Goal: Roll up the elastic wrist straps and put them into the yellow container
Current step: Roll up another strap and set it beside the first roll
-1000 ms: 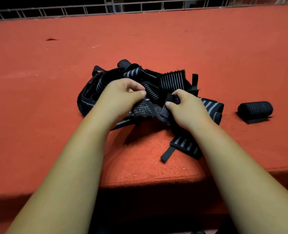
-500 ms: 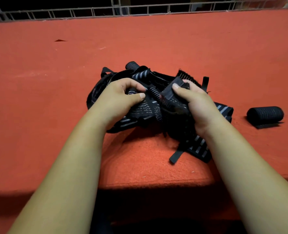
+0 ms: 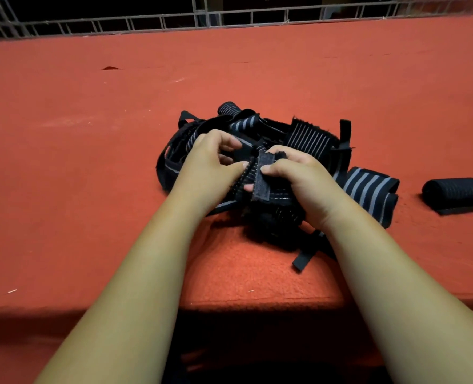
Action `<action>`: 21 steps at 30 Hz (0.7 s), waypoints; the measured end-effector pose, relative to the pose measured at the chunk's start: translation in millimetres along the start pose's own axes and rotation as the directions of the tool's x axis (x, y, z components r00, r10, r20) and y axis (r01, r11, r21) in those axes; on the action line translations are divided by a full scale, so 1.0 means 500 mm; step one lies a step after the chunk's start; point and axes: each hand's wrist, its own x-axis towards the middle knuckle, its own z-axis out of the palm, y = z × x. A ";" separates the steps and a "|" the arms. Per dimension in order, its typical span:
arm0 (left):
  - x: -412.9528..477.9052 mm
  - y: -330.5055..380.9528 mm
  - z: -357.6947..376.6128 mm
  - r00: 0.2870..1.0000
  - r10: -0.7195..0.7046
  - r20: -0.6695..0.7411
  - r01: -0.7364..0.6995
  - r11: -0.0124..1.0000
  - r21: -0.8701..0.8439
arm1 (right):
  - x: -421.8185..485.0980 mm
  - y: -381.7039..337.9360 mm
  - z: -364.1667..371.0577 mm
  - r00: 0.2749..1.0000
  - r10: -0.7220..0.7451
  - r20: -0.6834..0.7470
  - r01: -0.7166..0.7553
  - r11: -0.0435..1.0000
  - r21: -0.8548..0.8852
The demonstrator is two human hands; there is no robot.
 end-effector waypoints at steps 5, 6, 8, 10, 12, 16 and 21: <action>-0.013 0.010 -0.014 0.996 -0.071 0.046 0.078 0.979 -0.191 | 0.008 -0.010 0.025 0.997 -0.064 -0.039 0.071 0.971 0.227; -0.016 0.011 -0.020 0.995 -0.070 0.074 0.085 0.971 -0.223 | 0.010 -0.013 0.030 0.996 -0.078 -0.037 0.085 0.960 0.268; -0.019 0.011 -0.029 0.995 -0.069 0.078 0.088 0.956 -0.279 | 0.013 -0.017 0.039 0.996 -0.085 -0.029 0.090 0.930 0.357; -0.018 0.008 -0.034 0.996 -0.078 0.036 0.085 0.946 -0.313 | 0.017 -0.015 0.048 0.997 -0.076 -0.002 0.070 0.912 0.403; -0.010 0.002 -0.039 0.994 -0.111 -0.020 0.099 0.947 -0.306 | 0.020 -0.011 0.058 0.997 -0.069 0.022 0.054 0.910 0.411; 0.012 -0.019 -0.057 0.958 -0.221 -0.185 0.141 0.919 -0.368 | 0.024 -0.012 0.065 0.995 -0.056 0.085 0.020 0.923 0.384; 0.022 -0.031 -0.080 0.928 -0.233 -0.290 0.131 0.934 -0.333 | 0.039 0.002 0.053 0.977 -0.110 -0.181 0.123 0.990 0.066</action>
